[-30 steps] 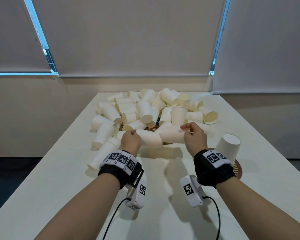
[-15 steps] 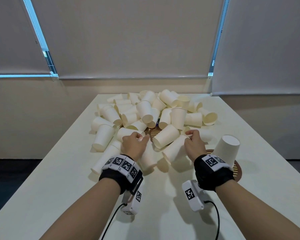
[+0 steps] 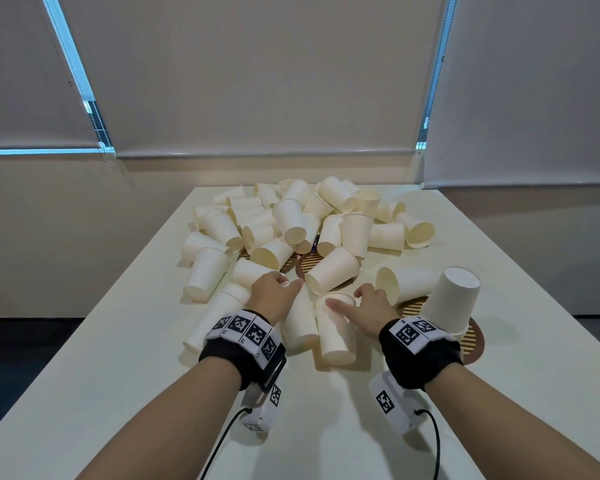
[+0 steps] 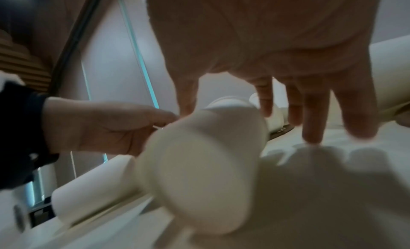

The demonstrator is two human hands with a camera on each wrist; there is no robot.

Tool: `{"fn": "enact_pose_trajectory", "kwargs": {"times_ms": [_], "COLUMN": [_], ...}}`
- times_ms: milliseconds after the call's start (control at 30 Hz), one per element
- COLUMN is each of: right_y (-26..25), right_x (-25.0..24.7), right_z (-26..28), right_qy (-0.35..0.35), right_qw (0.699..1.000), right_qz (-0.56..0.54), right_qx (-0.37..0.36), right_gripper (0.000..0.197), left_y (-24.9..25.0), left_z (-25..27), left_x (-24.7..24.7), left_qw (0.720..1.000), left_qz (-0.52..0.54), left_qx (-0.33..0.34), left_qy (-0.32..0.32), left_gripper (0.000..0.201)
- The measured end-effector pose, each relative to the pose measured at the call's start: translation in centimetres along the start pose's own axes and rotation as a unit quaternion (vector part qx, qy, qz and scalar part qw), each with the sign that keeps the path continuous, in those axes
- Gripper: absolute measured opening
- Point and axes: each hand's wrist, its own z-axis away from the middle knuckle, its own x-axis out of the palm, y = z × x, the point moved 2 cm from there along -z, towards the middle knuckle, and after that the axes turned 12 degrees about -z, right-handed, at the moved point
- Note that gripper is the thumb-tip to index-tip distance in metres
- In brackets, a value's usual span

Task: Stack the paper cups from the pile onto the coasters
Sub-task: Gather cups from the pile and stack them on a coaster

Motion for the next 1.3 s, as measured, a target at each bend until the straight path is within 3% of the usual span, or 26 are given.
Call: {"fn": "enact_pose_trajectory", "kwargs": {"times_ms": [100, 233, 433, 567, 700, 833, 900, 1000, 1100, 1167, 1300], "right_y": [0.0, 0.0, 0.1, -0.3, -1.3, -1.9, -2.2, -2.6, -2.7, -2.5, -1.9], "right_x": [0.6, 0.2, -1.6, -2.1, -1.9, -2.3, -2.8, -3.8, -5.1, -5.7, -5.9], "right_z": [0.7, 0.7, 0.8, 0.8, 1.0, 1.2, 1.6, 2.1, 2.5, 2.6, 3.1], "right_qy": [-0.024, -0.037, -0.032, -0.026, -0.019, 0.012, 0.024, 0.034, 0.045, 0.041, 0.031], "right_qw": [0.997, 0.999, 0.996, 0.994, 0.988, 0.982, 0.977, 0.970, 0.964, 0.962, 0.960], "right_qz": [0.064, 0.032, 0.070, 0.041, -0.020, -0.041, -0.053, -0.098, -0.132, -0.147, -0.177], "right_qx": [0.023, 0.017, -0.033, -0.095, -0.153, -0.186, -0.206, -0.218, -0.226, -0.227, -0.215], "right_gripper": [0.107, 0.099, 0.087, 0.076, 0.082, 0.092, 0.082, 0.067, 0.058, 0.056, 0.059], "left_y": [0.1, 0.4, 1.5, 2.4, 3.8, 4.2, 4.3, 4.3, 2.8, 1.3, -1.3], "left_z": [0.0, 0.3, 1.0, 1.3, 2.9, 3.9, 4.0, 4.0, 2.4, 1.6, 2.2], "left_x": [-0.1, -0.3, -1.1, 0.1, 1.6, 1.4, 0.8, -0.9, -2.4, -3.3, -3.7], "left_qw": [1.000, 0.997, 0.986, 0.986, 0.981, 0.976, 0.978, 0.980, 0.978, 0.977, 0.953], "left_qz": [-0.001, 0.023, 0.078, 0.121, 0.124, 0.144, 0.117, 0.034, -0.068, -0.152, -0.291], "left_qx": [0.001, 0.022, 0.048, 0.082, 0.145, 0.145, 0.167, 0.195, 0.183, 0.140, 0.051], "left_qy": [0.022, 0.073, 0.138, 0.076, -0.028, -0.073, -0.048, 0.026, 0.069, 0.050, -0.064], "left_gripper": [0.032, 0.033, 0.031, 0.029, 0.040, 0.052, 0.054, 0.036, 0.031, 0.032, 0.073]}}
